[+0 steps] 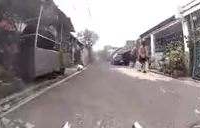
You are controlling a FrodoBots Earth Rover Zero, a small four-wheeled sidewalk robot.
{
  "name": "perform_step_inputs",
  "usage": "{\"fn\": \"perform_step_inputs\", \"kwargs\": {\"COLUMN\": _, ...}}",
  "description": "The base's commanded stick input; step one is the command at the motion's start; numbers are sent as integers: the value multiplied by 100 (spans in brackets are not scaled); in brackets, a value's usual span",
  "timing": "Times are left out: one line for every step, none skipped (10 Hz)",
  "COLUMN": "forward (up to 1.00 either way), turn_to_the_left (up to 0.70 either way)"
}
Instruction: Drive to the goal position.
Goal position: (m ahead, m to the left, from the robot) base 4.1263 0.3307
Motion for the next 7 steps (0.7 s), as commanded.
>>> {"fn": "perform_step_inputs", "kwargs": {"forward": 70, "turn_to_the_left": 0}}
{"fn": "perform_step_inputs", "kwargs": {"forward": 70, "turn_to_the_left": 0}}
{"fn": "perform_step_inputs", "kwargs": {"forward": 70, "turn_to_the_left": 0}}
{"fn": "perform_step_inputs", "kwargs": {"forward": 70, "turn_to_the_left": 0}}
{"fn": "perform_step_inputs", "kwargs": {"forward": 70, "turn_to_the_left": 0}}
{"fn": "perform_step_inputs", "kwargs": {"forward": 70, "turn_to_the_left": 0}}
{"fn": "perform_step_inputs", "kwargs": {"forward": 70, "turn_to_the_left": 0}}
